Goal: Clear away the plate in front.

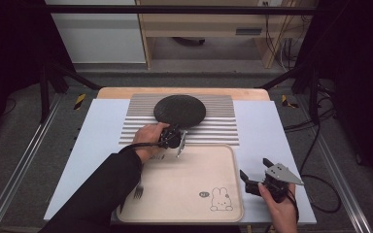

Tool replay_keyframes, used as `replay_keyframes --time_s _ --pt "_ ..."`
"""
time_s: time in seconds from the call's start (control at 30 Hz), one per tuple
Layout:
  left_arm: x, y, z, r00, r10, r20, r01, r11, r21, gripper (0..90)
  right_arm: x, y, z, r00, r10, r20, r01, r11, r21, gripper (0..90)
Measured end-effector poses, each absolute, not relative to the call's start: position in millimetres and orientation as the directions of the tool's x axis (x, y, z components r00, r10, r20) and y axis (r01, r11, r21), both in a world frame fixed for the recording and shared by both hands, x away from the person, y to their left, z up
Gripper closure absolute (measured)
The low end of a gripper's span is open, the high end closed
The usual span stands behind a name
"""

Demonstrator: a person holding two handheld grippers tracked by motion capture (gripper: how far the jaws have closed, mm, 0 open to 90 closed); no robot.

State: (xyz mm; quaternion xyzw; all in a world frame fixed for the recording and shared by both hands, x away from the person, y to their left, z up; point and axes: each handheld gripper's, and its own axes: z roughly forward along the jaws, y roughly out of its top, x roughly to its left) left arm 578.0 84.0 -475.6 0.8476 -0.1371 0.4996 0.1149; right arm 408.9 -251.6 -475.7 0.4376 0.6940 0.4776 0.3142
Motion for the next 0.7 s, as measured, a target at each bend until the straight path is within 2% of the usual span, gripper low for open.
replay_keyframes --time_s 0.7 --pt "524.6 95.8 -463.8 0.437 -0.129 0.890 -0.424 -0.902 0.078 86.7 407.9 -249.9 -474.8 -0.417 0.909 -0.028 0.303 0.168 0.938 5.4"
